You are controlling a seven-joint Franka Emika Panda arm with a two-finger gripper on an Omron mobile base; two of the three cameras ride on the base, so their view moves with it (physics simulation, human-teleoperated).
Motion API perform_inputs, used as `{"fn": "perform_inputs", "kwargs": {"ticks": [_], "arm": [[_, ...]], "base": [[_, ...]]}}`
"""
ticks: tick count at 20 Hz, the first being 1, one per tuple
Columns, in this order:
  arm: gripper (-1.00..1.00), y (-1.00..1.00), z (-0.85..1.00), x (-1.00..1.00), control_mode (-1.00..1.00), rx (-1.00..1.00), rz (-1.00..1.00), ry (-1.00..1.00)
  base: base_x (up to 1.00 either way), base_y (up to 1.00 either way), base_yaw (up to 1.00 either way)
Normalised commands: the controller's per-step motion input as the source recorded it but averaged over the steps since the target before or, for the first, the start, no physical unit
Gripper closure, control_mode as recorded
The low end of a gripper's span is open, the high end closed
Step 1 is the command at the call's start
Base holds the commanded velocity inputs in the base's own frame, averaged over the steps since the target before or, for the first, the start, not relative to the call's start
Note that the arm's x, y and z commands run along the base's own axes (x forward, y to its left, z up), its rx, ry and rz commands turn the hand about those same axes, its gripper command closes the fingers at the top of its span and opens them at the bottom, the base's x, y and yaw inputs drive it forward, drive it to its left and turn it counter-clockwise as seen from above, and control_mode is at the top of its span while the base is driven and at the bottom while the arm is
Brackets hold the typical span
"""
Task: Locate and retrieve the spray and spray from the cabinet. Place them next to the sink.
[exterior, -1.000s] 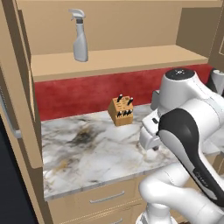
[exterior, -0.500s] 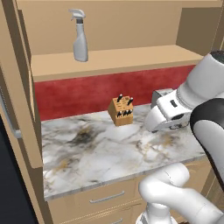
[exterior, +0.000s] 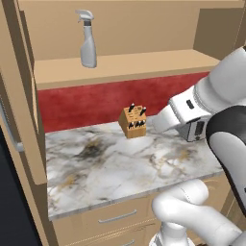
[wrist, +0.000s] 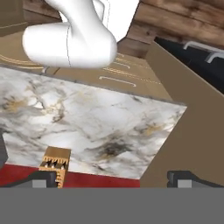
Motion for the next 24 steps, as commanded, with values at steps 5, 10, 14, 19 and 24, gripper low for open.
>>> {"fn": "perform_inputs", "kwargs": {"ticks": [5,10,14,19,24], "arm": [[-1.00,0.03,0.24,0.23,-1.00,0.07,0.08,-0.14],[-1.00,0.01,0.30,0.23,-1.00,0.05,0.07,-0.11],[-1.00,0.00,0.49,0.06,-1.00,-0.01,0.00,-0.11],[-1.00,0.03,0.37,0.11,-1.00,-0.08,0.00,-0.12],[-1.00,0.06,0.11,0.31,-1.00,-0.06,-0.02,-0.09]], "base": [[0.00,0.00,0.00],[0.00,0.00,0.00],[0.00,0.00,0.00],[0.00,0.00,0.00],[0.00,0.00,0.00]]}}
